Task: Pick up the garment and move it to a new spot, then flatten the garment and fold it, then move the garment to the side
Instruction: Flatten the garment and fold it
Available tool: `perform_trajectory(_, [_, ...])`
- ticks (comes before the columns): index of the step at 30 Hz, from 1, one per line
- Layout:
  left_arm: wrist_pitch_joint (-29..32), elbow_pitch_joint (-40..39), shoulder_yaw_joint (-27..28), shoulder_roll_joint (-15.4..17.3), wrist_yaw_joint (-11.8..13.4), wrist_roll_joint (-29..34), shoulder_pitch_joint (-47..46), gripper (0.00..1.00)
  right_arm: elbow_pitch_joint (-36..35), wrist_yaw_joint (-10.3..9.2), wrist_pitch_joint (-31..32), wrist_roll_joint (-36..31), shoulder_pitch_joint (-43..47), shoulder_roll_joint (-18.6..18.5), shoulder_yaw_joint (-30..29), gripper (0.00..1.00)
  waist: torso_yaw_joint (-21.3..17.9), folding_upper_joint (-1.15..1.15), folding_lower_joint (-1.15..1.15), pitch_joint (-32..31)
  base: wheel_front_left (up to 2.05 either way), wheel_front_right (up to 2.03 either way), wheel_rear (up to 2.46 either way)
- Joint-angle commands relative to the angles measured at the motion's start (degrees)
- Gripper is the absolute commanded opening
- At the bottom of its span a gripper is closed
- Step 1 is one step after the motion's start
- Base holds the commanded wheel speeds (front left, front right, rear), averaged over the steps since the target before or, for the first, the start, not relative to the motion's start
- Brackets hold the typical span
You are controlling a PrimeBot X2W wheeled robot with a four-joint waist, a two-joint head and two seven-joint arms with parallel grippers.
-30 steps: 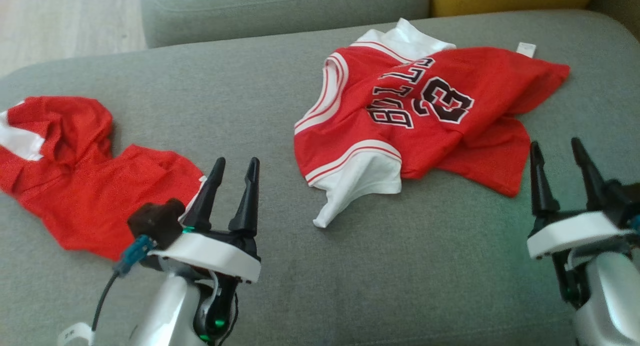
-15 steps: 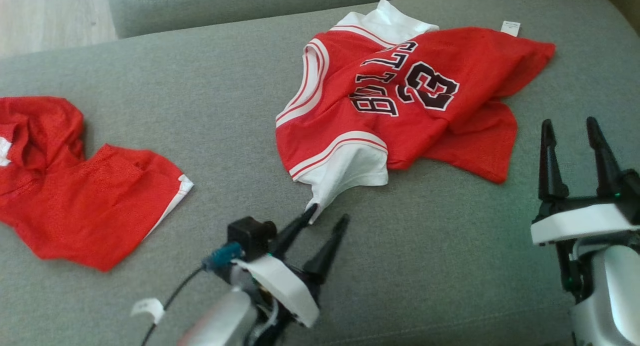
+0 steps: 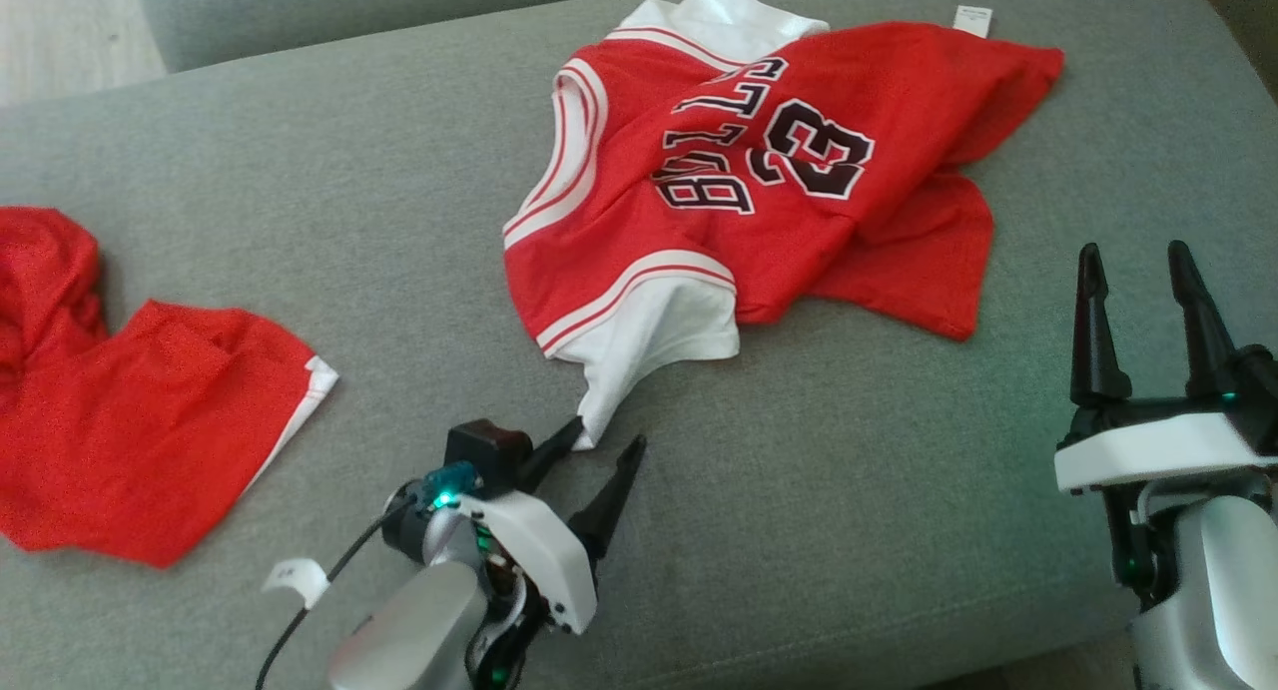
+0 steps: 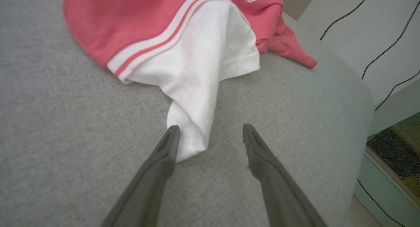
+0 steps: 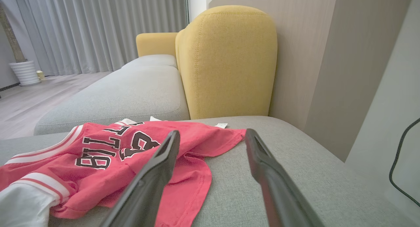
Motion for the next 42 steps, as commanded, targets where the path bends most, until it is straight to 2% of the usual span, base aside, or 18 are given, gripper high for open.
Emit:
perform_trajectory(1, [-0.3,-0.8,1.5,0.0,0.4,-0.1,-2.9,1.0,-2.3,-0.05,-0.2,-0.5,-1.4,-0.1,1.1,1.0,-0.4,0.0,0.0,0.3,0.0,0.0,0.0])
perform_trajectory(4, [-0.2,1.1,1.4,-0.2,0.5,-0.1,-4.0,1.0,-2.2,-0.05,-0.4,-0.4,-1.5,0.0,0.9,1.0,-1.0,0.0,0.0,0.9,0.0,0.0,0.0])
perform_trajectory(5, [-0.2,1.5,1.4,-0.3,0.3,-0.6,-4.1,0.28,-2.1,-0.05,-0.5,-0.4,-1.5,0.1,0.9,1.0,-1.1,0.0,0.0,0.9,0.0,0.0,0.0])
perform_trajectory(6, [-0.3,1.8,1.5,-0.4,0.2,-1.0,-4.4,0.0,-1.9,-0.05,-0.5,-0.4,-1.5,0.1,0.8,1.0,-1.2,0.0,0.0,1.0,0.0,0.0,0.0])
perform_trajectory(10, [-1.1,0.9,3.0,-0.7,-0.3,-2.9,-5.0,0.0,-0.9,-0.05,0.2,-0.3,-1.1,0.2,1.1,1.0,-0.6,0.0,0.0,0.7,0.0,0.0,0.0])
perform_trajectory(13, [-1.5,-2.9,5.8,-1.0,-0.8,-6.8,-4.4,0.0,0.1,-0.05,1.3,-0.1,-0.7,0.5,1.8,1.0,0.4,0.0,0.0,0.2,0.0,0.0,0.0])
perform_trajectory(15, [-1.6,-7.8,9.6,-1.0,-0.9,-9.1,-3.9,0.0,1.1,-0.05,2.5,0.2,-0.3,0.7,1.6,1.0,1.4,0.0,0.0,-0.2,0.0,0.0,0.0])
perform_trajectory(17, [-1.6,-14.0,15.8,-1.0,-1.0,-9.6,-2.4,0.0,2.3,-0.05,3.9,0.8,0.0,1.2,1.5,1.0,2.5,0.0,0.0,-0.6,0.0,0.0,0.0])
perform_trajectory(19, [-1.6,-18.6,20.0,-0.9,-1.0,-8.0,-0.3,0.0,3.4,-0.05,4.9,1.4,0.1,1.6,1.5,1.0,3.4,0.0,0.0,-1.0,0.0,0.0,0.0])
perform_trajectory(22, [-1.6,-23.8,23.2,-1.1,-1.0,-6.3,2.7,0.0,5.3,-0.05,6.5,2.8,0.1,2.2,0.8,1.0,4.5,0.0,0.0,-1.5,0.0,0.0,0.0])
perform_trajectory(31, [-1.6,-31.5,26.4,-1.7,-1.0,-5.2,6.9,0.0,13.9,-0.05,12.8,6.3,-3.1,3.3,-2.6,1.0,6.0,0.0,0.0,-1.3,0.0,0.0,0.0])
perform_trajectory(36, [-1.6,-32.1,26.6,-1.8,-1.0,-4.0,6.8,0.0,17.9,-0.05,13.3,8.5,-5.8,3.4,-2.7,1.0,6.5,0.0,0.0,0.1,0.0,0.0,0.0])
perform_trajectory(42, [-1.6,-32.3,26.4,-1.9,-1.0,-3.4,6.0,0.0,21.4,-0.05,12.4,8.3,-8.4,3.4,-2.5,1.0,7.0,0.0,0.0,1.6,0.0,0.0,0.0])
